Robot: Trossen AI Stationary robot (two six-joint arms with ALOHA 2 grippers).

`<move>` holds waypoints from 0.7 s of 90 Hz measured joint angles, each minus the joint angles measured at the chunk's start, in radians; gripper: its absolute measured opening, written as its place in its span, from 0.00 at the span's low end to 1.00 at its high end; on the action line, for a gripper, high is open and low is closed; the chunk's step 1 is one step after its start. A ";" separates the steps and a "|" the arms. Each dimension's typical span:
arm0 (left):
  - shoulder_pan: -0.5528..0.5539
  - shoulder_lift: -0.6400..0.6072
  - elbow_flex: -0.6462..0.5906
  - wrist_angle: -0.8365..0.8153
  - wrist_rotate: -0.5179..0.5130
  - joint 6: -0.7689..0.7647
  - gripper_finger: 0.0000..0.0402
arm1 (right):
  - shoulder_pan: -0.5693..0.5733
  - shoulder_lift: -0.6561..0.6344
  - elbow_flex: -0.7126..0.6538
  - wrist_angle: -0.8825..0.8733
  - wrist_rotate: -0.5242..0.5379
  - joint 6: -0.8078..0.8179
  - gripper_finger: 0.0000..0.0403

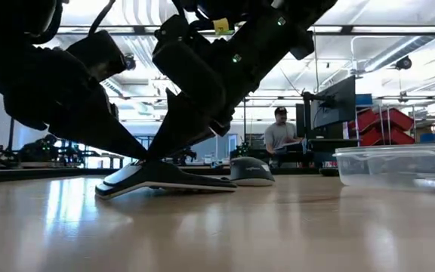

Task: Insert battery
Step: Insert the brown battery into the calculator battery compartment

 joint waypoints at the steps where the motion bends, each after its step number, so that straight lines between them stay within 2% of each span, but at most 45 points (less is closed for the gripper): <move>1: 0.000 0.000 0.000 -0.001 -0.001 0.000 0.24 | 0.000 0.000 0.000 0.000 0.000 -0.002 0.04; 15: 0.001 0.000 -0.001 -0.011 -0.004 0.001 0.22 | -0.001 -0.001 0.000 -0.002 -0.029 -0.023 0.04; 39: 0.001 0.000 -0.001 -0.009 -0.001 -0.018 0.09 | -0.001 -0.001 -0.001 -0.003 -0.042 -0.024 0.04; 63: 0.002 0.037 -0.002 -0.002 -0.005 -0.023 0.07 | -0.001 -0.001 -0.002 -0.002 -0.045 -0.024 0.04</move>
